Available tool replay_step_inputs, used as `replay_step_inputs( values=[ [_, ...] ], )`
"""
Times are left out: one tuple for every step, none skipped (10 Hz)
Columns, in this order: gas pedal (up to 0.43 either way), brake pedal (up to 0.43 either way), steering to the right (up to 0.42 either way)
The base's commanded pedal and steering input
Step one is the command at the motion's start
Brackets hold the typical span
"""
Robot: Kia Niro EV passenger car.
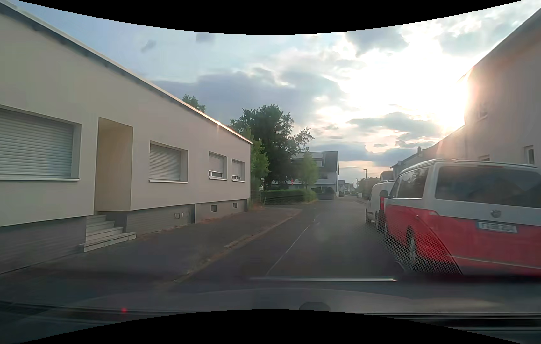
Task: Follow the waypoints while adhering to traffic rules and regulations
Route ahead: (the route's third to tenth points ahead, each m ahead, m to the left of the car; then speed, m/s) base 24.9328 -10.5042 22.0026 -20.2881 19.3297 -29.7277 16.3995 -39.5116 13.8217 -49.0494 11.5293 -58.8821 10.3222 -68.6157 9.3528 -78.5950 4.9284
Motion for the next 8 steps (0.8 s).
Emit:
replay_step_inputs(
  values=[
    [0.0,0.0,-0.011],
    [0.0,0.0,0.0],
    [0.0,0.0,0.015],
    [0.0,0.0,0.03],
    [0.0,0.0,0.047],
    [0.0,0.0,0.063],
    [0.0,0.0,0.073],
    [0.0,0.0,0.078]
  ],
)
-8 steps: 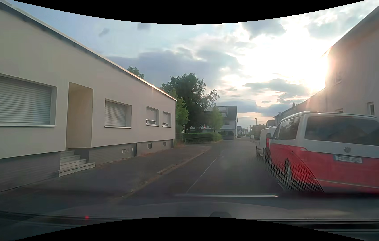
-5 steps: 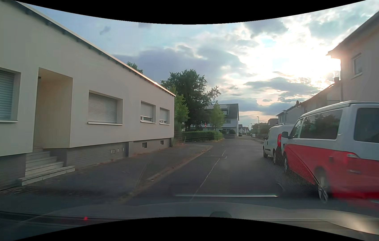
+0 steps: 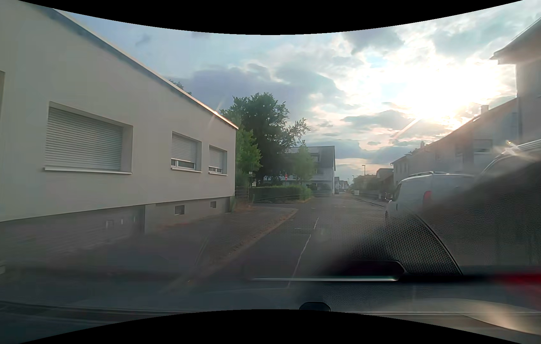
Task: Follow the waypoints while adhering to traffic rules and regulations
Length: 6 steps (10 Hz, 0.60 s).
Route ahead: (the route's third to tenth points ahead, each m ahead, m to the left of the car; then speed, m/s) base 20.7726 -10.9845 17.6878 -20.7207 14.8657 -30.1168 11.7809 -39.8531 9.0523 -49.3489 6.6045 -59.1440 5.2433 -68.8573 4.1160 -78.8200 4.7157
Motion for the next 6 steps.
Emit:
replay_step_inputs(
  values=[
    [0.0,0.0,0.081],
    [0.0,0.0,0.081],
    [0.0,0.0,0.081],
    [0.0,0.0,0.082],
    [0.0,0.0,0.081],
    [0.0,0.0,0.081]
  ],
)
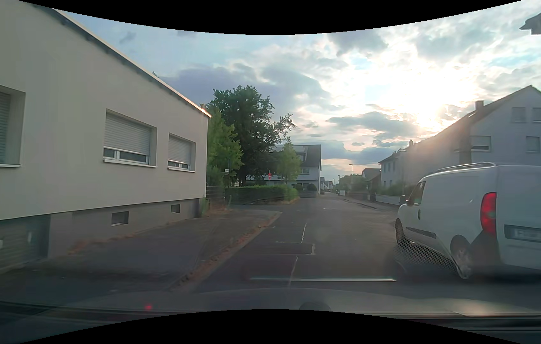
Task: Follow the waypoints while adhering to traffic rules and regulations
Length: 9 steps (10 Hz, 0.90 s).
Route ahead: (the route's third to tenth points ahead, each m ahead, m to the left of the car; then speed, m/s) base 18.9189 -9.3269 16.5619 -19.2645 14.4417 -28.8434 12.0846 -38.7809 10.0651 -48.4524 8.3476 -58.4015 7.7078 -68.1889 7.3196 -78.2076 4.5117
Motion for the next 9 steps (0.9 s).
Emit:
replay_step_inputs(
  values=[
    [0.0,0.0,0.081],
    [0.0,0.0,0.081],
    [0.0,0.0,0.081],
    [0.0,0.0,0.081],
    [0.0,0.0,0.081],
    [0.0,0.0,0.081],
    [0.0,0.0,0.081],
    [0.0,0.0,0.081],
    [0.0,0.0,0.081]
  ],
)
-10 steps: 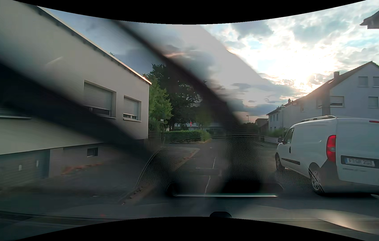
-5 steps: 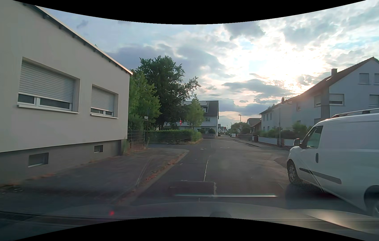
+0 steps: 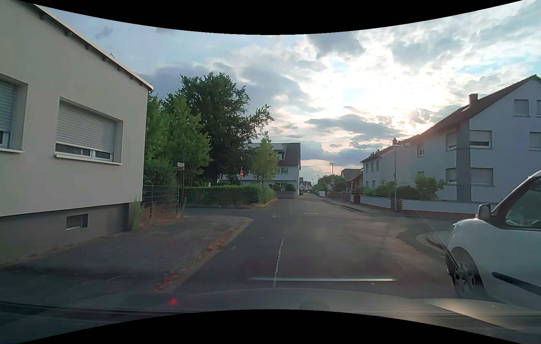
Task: Follow the waypoints while adhering to traffic rules and regulations
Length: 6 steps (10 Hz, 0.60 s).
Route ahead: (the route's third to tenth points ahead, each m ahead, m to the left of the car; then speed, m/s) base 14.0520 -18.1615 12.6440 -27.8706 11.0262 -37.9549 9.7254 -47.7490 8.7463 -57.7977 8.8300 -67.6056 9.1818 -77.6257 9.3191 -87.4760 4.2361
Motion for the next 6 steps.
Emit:
replay_step_inputs(
  values=[
    [0.0,0.0,0.08],
    [0.0,0.0,0.08],
    [0.0,0.0,0.081],
    [0.0,0.0,0.082],
    [0.0,0.0,0.083],
    [0.0,0.0,0.085]
  ],
)
